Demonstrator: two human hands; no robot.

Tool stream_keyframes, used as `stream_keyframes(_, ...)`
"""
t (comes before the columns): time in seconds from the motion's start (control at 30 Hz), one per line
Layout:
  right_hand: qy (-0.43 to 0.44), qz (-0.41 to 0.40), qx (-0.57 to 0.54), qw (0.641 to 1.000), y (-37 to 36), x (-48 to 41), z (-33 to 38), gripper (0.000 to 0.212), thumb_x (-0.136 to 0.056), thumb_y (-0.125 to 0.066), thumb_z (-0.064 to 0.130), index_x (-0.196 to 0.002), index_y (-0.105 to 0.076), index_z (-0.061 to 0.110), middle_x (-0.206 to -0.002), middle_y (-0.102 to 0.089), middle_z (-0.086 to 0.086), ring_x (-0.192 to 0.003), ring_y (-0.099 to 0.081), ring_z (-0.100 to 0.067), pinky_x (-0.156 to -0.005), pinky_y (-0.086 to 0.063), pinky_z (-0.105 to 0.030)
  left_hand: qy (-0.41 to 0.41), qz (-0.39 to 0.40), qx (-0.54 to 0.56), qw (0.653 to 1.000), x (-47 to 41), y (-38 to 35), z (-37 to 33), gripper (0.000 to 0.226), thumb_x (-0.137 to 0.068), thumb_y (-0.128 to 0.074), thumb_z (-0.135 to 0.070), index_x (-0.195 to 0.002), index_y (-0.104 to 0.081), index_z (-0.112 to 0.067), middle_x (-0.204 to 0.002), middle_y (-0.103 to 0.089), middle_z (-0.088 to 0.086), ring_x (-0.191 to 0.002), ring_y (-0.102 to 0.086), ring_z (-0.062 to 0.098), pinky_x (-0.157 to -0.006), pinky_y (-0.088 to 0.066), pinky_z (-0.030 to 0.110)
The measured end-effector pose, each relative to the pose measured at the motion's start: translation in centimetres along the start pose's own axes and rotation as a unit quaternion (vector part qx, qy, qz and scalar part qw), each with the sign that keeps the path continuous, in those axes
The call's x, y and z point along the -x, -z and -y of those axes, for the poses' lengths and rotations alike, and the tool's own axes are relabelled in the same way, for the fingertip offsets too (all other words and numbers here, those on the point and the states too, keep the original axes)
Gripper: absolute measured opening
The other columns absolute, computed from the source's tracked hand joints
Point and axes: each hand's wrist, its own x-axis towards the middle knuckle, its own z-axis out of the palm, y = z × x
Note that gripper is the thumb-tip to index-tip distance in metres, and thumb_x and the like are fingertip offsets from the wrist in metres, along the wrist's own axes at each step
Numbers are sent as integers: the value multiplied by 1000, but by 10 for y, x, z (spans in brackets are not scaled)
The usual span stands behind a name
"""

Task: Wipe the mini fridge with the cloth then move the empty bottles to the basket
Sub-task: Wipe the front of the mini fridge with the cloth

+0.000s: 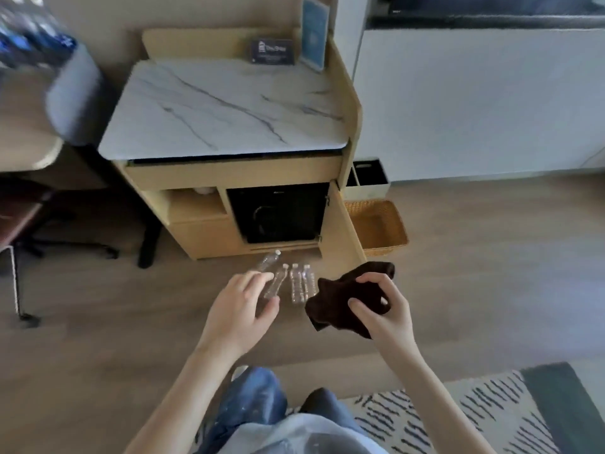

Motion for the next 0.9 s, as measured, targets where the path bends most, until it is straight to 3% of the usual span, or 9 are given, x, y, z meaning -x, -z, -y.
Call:
stream_keyframes(0.1, -21, 54, -4, 998, -40, -23, -2, 35, -82, -68, -8, -105, -64, 20, -92, -68, 15, -87, -68, -9, -61, -62, -33, 49, -21, -1, 999, 2, 13, 30, 37, -93, -56, -34, -125, -61, -15, -121, -63, -6, -112, -56, 16, -85, -49, 30)
stream_keyframes(0.23, -30, 88, 9, 996, -98, -48, -5, 37, -82, -69, -5, -107, -65, 22, -91, -68, 9, -85, -68, -15, -63, -62, -36, 79, -39, -7, 996, -9, 28, 76, 36, -94, -56, -34, -124, -61, -16, -121, -63, -8, -110, -56, 15, -81, -47, 26)
stream_keyframes(0.37, -43, 82, 15, 996, -155, -77, -2, 36, -82, -69, -5, -106, -65, 22, -94, -68, 8, -87, -68, -19, -69, -62, -51, 64, -19, -11, 998, -38, 48, 128, 36, -94, -58, -33, -126, -60, -16, -122, -61, -9, -111, -55, 14, -83, -47, 26)
stream_keyframes(0.5, -37, 53, 21, 998, -202, -107, 3, 37, -84, -71, -2, -107, -65, 25, -98, -65, 17, -94, -68, -13, -70, -63, -47, 35, -7, -23, 999, -81, 70, 176, 37, -95, -57, -34, -128, -60, -17, -124, -62, -8, -114, -56, 14, -83, -45, 22)
stream_keyframes(0.67, -33, 26, 31, 999, -233, -138, 5, 38, -85, -72, 3, -110, -64, 30, -100, -63, 22, -99, -66, -10, -70, -64, -41, 5, 9, -19, 1000, -133, 83, 208, 37, -95, -58, -31, -129, -59, -15, -125, -62, -4, -116, -56, 17, -89, -48, 29)
stream_keyframes(0.9, -70, 30, 54, 996, -240, -196, -33, 36, -83, -70, 1, -106, -64, 28, -91, -67, 9, -82, -66, -22, -65, -59, -53, 17, 31, 11, 999, -177, 34, 225, 37, -94, -59, -29, -127, -59, -13, -124, -62, -3, -115, -55, 18, -90, -50, 31)
